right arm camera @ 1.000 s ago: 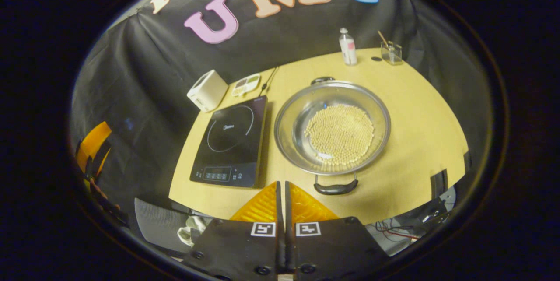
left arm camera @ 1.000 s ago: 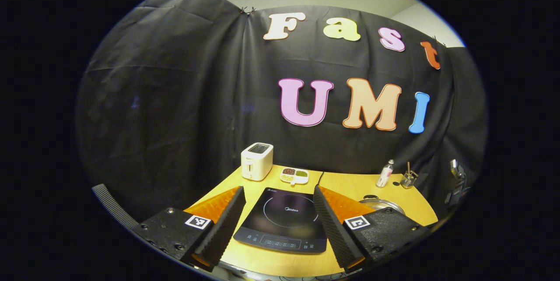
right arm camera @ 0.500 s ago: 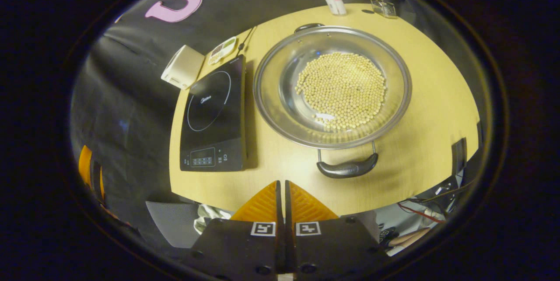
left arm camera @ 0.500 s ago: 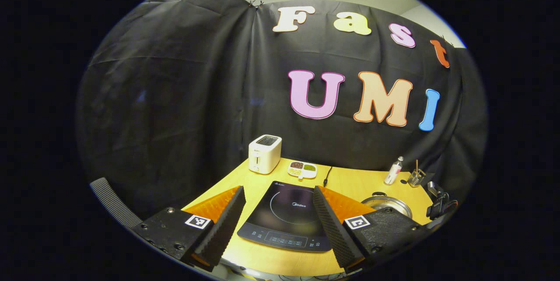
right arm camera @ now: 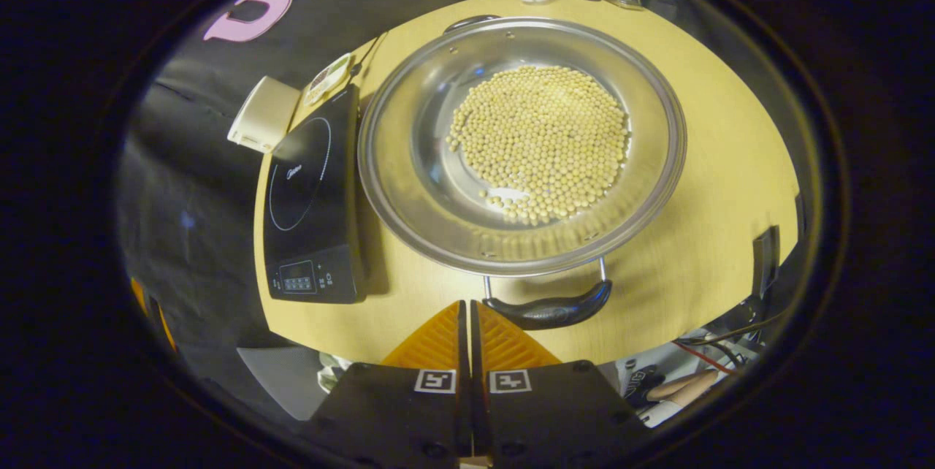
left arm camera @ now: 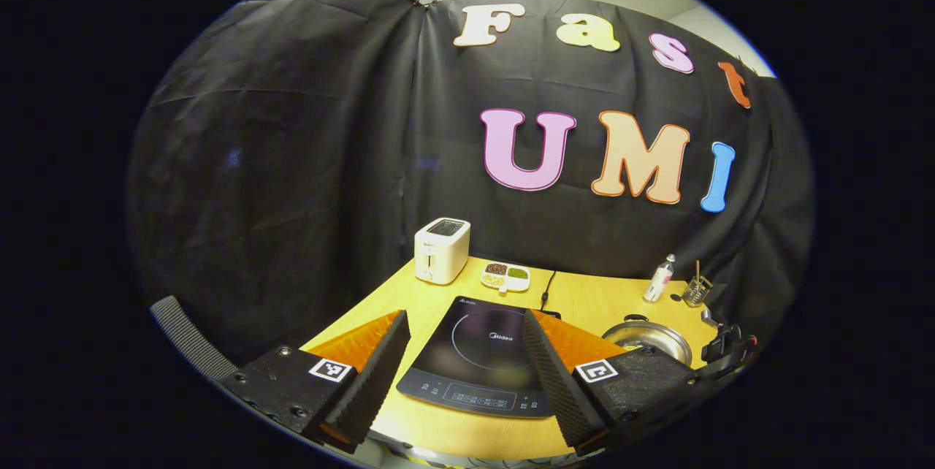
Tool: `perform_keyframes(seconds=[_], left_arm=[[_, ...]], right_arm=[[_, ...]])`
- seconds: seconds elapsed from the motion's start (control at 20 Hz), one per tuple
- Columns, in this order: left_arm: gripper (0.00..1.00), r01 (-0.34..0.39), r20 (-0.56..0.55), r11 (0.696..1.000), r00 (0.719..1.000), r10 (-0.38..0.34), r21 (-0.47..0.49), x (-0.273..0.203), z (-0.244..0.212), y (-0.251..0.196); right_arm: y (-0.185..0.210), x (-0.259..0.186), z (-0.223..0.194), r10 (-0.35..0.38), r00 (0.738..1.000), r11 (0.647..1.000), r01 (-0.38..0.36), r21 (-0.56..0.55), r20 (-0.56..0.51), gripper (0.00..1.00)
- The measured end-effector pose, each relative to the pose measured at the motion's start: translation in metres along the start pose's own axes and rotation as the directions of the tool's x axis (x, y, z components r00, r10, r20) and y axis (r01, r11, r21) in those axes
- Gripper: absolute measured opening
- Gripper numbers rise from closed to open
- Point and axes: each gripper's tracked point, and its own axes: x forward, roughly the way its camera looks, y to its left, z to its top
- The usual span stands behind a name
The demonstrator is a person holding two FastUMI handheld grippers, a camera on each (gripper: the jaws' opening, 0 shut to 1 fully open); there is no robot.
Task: First push the handle of the pot to place it horizontally, then grasp the pot with both hands and set it on the induction cooktop.
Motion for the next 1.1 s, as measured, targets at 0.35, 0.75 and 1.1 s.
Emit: perform_keyframes(seconds=[0.35, 0.75, 1.1], left_arm=[[0.95, 0.023, -0.03, 0.999, 0.999, -0.023, 0.023, 0.01, -0.003, -0.02], [0.96, -0.03, -0.067, 0.998, 0.997, 0.027, -0.05, 0.023, -0.012, -0.053], [0.96, -0.082, -0.06, 0.994, 0.995, 0.078, -0.075, 0.026, -0.006, -0.081]], right_arm=[[-0.028, -0.008, 0.02, -0.024, 1.0, 0.999, 0.024, 0.04, 0.018, 0.03], [-0.084, -0.023, 0.039, -0.053, 0.998, 0.998, 0.054, 0.04, -0.028, 0.03], [-0.129, -0.029, 0.074, -0.077, 0.997, 0.997, 0.078, 0.013, -0.03, 0.02]])
